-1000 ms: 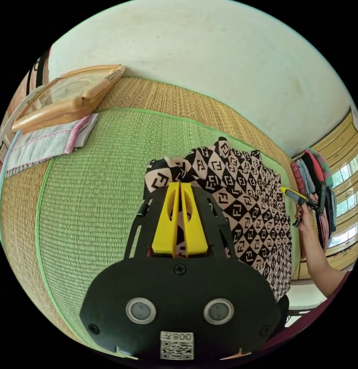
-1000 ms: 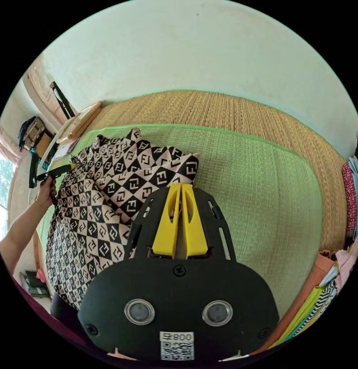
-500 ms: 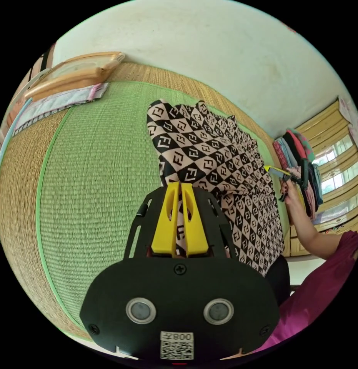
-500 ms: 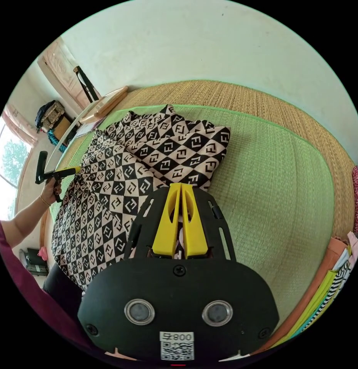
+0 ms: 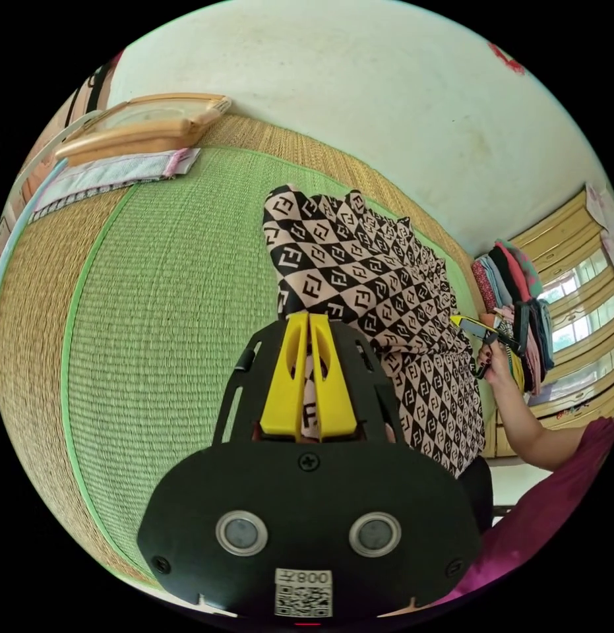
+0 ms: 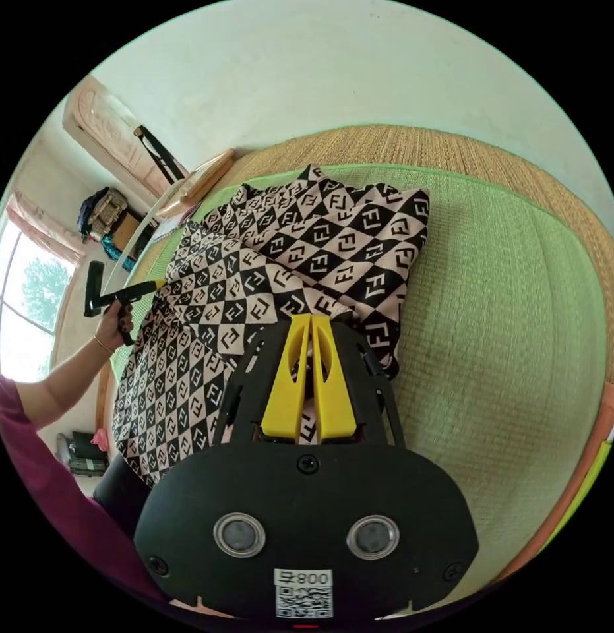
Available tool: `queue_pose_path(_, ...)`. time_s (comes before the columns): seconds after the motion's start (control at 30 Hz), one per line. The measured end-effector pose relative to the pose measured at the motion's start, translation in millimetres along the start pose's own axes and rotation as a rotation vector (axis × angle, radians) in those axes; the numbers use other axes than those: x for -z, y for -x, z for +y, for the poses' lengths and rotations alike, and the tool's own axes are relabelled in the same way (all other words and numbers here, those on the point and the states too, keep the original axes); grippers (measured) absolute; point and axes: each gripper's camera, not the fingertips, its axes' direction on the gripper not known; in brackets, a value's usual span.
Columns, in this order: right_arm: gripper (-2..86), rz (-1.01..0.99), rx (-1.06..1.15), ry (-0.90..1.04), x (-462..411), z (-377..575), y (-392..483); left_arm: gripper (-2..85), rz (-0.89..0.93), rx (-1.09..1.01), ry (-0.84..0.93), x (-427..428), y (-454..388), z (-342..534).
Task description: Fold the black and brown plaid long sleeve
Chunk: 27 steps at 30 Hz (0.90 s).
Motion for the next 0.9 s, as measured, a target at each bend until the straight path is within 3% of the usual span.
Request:
queue_pose_path(0.23,0.1,0.039,-0.041,-0.023,50,37,-3,1.0,0.0,0.017,0.06,17,-4,57)
queue_pose_path(0.37,0.0,0.016,-0.116,-0.023,86,93,-11,2.5,0.098,0.083,0.02,45,7,114)
queue_pose_path(0.67,0.1,-0.037,-0.284,0.066,137,229,-9,5.2,0.09,0.254,0.101,92,17,244)
queue_pose_path(0.9,0.1,-0.087,-0.381,0.031,186,313,1,6.7,0.127,0.362,0.119,118,25,319)
